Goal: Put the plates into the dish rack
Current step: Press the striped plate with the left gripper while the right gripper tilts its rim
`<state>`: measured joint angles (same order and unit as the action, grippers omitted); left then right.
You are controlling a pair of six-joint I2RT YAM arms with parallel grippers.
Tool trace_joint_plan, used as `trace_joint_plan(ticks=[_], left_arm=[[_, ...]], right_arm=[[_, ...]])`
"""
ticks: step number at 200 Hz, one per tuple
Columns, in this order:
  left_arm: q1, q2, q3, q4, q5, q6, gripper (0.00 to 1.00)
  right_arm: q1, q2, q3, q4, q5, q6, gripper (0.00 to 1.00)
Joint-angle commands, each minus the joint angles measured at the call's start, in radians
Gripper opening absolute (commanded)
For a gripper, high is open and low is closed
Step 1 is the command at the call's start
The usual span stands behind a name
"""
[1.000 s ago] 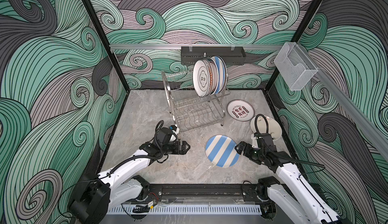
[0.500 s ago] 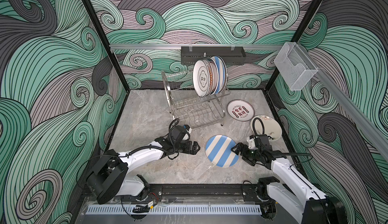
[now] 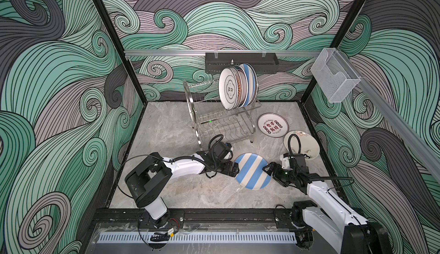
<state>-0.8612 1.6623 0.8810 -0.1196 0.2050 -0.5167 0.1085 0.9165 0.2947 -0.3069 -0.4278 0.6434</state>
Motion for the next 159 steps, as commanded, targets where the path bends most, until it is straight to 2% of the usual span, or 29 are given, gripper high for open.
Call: trace_joint_plan(ticks=[1,61,118,159], left_arm=[[-0.013,0.05,0.061,-0.018,-0.004,0.028,0.99],[-0.031,0.134,0.118,-0.032,0.034,0.05,0.99],[-0.036,0.176,0.154,-0.03,0.081,0.075,0.98],[-0.037,0.185,0.165,-0.034,0.097,0.082,0.98]], right_arm=[[-0.009,0.007,-0.028,0.009,0.008,-0.017,0.81],[-0.016,0.033,-0.037,0.044,-0.029,-0.035,0.81],[-0.017,0.169,-0.007,0.082,-0.099,-0.061,0.82],[-0.017,0.227,0.001,0.175,-0.201,-0.043,0.76]])
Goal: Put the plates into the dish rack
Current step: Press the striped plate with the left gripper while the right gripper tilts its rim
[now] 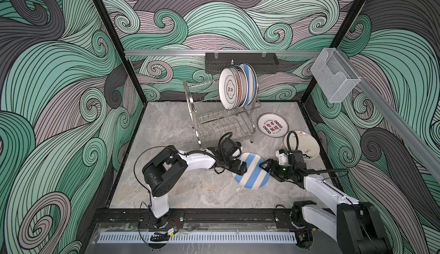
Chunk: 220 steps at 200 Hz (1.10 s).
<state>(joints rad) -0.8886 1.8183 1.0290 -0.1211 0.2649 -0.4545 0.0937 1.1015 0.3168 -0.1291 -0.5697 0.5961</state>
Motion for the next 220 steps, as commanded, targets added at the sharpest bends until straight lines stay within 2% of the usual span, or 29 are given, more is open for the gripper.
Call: trace_joint_plan(ticks=[1,18,63,115,157,169,184,220], left_arm=[[-0.01,0.028,0.017,-0.032,0.037,0.02,0.99],[-0.01,0.027,0.017,-0.031,0.042,0.022,0.98],[-0.01,0.031,0.025,-0.031,0.049,0.022,0.99],[-0.011,0.015,0.048,-0.037,0.082,0.0,0.99],[-0.011,-0.012,0.057,-0.058,0.08,0.002,0.99],[-0.011,-0.026,0.057,-0.064,0.076,0.002,0.99],[-0.012,-0.045,0.055,-0.068,0.071,0.002,0.99],[-0.011,-0.085,0.055,-0.085,0.08,-0.016,0.99]], right_arm=[[-0.001,0.042,-0.021,0.0,-0.063,0.005,0.76],[-0.003,0.04,-0.025,0.043,-0.113,0.036,0.74],[-0.005,-0.049,-0.021,0.062,-0.141,0.086,0.5],[-0.023,-0.188,-0.02,0.068,-0.113,0.141,0.22],[-0.026,-0.254,0.011,0.009,-0.119,0.145,0.17],[-0.025,-0.258,0.034,-0.035,-0.116,0.123,0.14],[-0.025,-0.269,0.061,-0.093,-0.083,0.097,0.06],[-0.026,-0.304,0.089,-0.131,-0.058,0.082,0.0]])
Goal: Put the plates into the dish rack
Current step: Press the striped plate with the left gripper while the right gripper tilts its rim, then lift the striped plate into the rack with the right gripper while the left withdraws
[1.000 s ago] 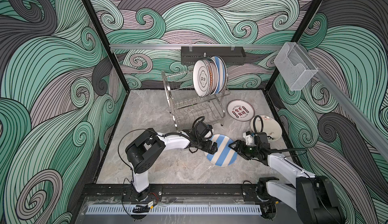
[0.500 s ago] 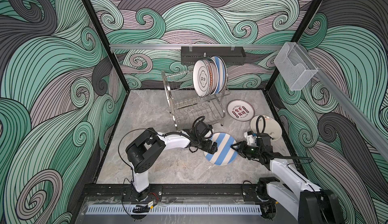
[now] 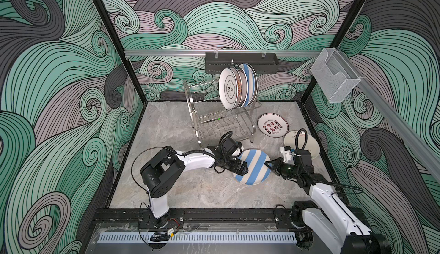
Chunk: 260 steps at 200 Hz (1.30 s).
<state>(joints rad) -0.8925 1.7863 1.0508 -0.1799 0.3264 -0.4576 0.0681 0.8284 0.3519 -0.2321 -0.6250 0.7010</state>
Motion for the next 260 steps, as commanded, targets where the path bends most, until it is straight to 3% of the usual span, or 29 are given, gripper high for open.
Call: trace_joint_plan(ticks=[1,43,78,148,180,200,217,231,260], left_arm=[[-0.007,-0.054,0.034,-0.029,0.019,-0.014,0.99],[0.003,-0.15,0.025,-0.134,-0.023,-0.016,0.99],[0.055,-0.321,-0.04,-0.226,-0.065,-0.02,0.99],[0.301,-0.78,-0.203,-0.334,-0.02,0.003,0.99],[0.483,-0.919,-0.223,-0.419,-0.02,0.047,0.99],[0.583,-0.927,-0.242,-0.43,0.003,0.072,0.99],[0.661,-0.91,-0.27,-0.399,0.058,0.058,0.99],[0.699,-0.894,-0.259,-0.396,0.1,0.054,0.99],[0.724,-0.909,-0.234,-0.436,0.085,0.107,0.99]], right_arm=[[-0.001,-0.031,0.056,-0.031,-0.002,-0.024,0.0],[-0.001,-0.079,0.176,-0.217,0.037,-0.114,0.0],[-0.001,-0.103,0.33,-0.368,0.097,-0.204,0.0],[0.034,-0.059,0.686,-0.42,0.022,-0.26,0.0],[0.13,-0.007,0.866,-0.405,0.1,-0.265,0.0],[0.234,0.046,0.983,-0.403,0.236,-0.279,0.0],[0.308,0.11,1.08,-0.371,0.287,-0.289,0.0],[0.371,0.176,1.159,-0.352,0.331,-0.302,0.0],[0.48,0.34,1.345,-0.354,0.464,-0.371,0.0]])
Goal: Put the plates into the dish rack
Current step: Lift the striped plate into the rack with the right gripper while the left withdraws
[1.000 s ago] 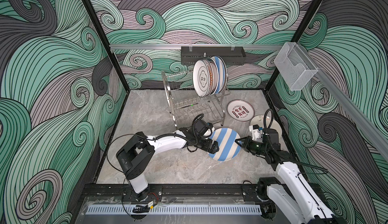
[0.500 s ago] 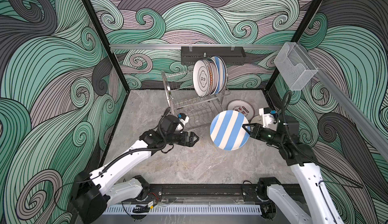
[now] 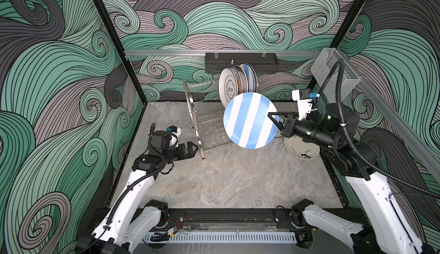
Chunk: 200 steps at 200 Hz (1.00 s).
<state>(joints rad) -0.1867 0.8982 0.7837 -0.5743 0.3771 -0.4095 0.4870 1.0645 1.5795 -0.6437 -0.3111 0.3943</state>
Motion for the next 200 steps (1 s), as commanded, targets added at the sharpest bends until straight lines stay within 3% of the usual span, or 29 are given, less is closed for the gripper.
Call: trace_joint_plan(ticks=[1,46,106,142,200], left_arm=[[0.019,-0.021,0.034,-0.044,0.032,0.061,0.99],[0.047,0.008,0.036,-0.068,0.018,0.084,0.99],[0.082,0.011,0.034,-0.061,0.038,0.087,0.98],[0.108,0.017,0.032,-0.056,0.052,0.084,0.99],[0.135,0.034,0.03,-0.036,0.09,0.08,0.99]], right_arm=[[0.064,0.109,0.123,0.057,0.154,-0.066,0.0],[0.14,0.371,0.426,0.051,0.333,-0.153,0.0],[0.251,0.703,0.87,-0.063,0.713,-0.303,0.0],[0.312,0.808,0.93,-0.024,0.885,-0.375,0.0],[0.318,0.922,0.976,0.019,0.981,-0.424,0.0]])
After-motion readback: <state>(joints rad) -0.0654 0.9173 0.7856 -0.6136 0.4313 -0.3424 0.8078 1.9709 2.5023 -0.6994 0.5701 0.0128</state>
